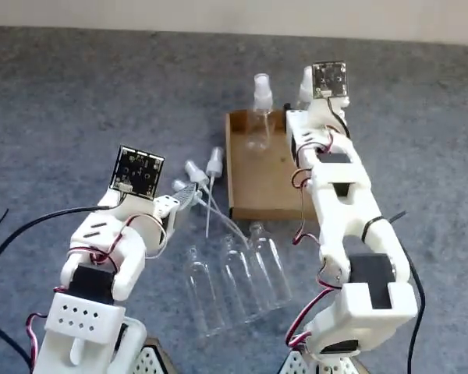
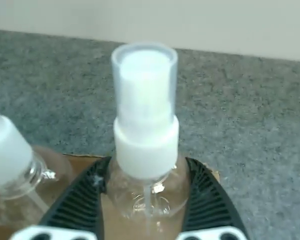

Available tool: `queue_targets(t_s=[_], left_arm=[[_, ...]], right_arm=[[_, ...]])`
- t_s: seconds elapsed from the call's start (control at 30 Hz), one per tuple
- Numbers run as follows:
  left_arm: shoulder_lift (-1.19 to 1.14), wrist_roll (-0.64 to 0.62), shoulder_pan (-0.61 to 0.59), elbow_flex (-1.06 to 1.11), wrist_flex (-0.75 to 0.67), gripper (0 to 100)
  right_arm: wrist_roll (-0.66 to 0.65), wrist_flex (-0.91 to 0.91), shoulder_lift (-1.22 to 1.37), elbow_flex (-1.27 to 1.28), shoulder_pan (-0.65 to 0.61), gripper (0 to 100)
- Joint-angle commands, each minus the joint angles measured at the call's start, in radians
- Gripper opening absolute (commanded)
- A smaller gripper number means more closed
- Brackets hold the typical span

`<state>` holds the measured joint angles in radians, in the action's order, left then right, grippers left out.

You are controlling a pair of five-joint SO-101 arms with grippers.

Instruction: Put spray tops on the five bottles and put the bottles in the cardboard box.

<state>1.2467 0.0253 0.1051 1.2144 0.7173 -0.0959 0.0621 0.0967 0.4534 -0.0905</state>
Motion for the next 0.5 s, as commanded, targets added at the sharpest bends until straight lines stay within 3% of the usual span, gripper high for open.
queue_targets(t_s=[0.0, 0.17, 0.47], left_arm=[[-0.007, 0.008, -0.008, -0.005, -0.025, 24], [-0.007, 0.008, -0.008, -0.005, -0.025, 24], [-0.007, 0.008, -0.008, -0.005, -0.025, 24]], right_arm=[[0.005, 0.064, -0.022, -0.01, 0.013, 2.9], [0.005, 0.091, -0.022, -0.01, 0.013, 14.8], [0.009, 0.091, -0.024, -0.012, 0.013, 24.9]])
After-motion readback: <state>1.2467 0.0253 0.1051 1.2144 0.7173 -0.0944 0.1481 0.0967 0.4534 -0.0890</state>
